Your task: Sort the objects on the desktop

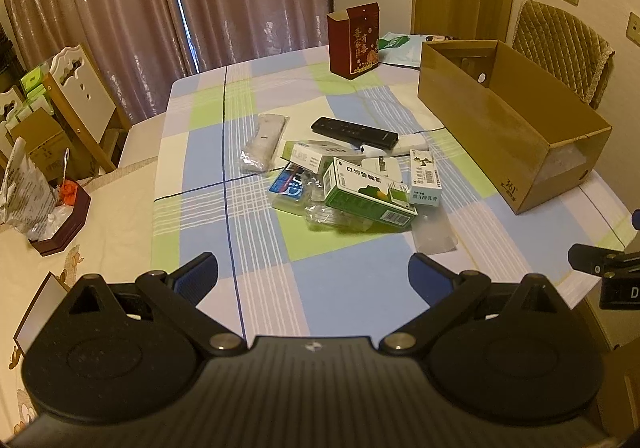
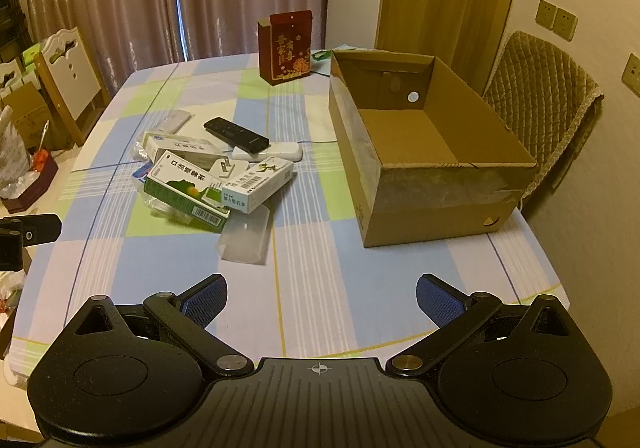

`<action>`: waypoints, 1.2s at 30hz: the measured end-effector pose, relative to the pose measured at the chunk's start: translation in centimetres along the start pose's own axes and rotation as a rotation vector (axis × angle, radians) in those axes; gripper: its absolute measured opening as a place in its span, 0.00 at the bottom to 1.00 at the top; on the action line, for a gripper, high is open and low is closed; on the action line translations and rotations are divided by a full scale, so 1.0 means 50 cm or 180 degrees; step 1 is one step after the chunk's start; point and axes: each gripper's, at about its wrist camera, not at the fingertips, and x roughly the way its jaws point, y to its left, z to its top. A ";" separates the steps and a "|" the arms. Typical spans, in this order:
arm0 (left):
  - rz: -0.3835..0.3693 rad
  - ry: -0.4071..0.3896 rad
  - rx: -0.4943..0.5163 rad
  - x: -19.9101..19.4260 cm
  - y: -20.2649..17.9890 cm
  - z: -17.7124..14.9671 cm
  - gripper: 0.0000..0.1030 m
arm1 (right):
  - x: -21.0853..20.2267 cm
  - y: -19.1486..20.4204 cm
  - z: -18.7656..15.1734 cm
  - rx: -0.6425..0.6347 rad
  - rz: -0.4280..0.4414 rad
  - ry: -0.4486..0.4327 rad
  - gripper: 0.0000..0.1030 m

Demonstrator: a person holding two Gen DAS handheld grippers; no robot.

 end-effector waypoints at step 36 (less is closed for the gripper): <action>0.0016 0.0259 -0.0155 0.079 -0.017 0.049 0.99 | 0.073 -0.068 0.059 0.0172 0.0474 -0.0049 1.00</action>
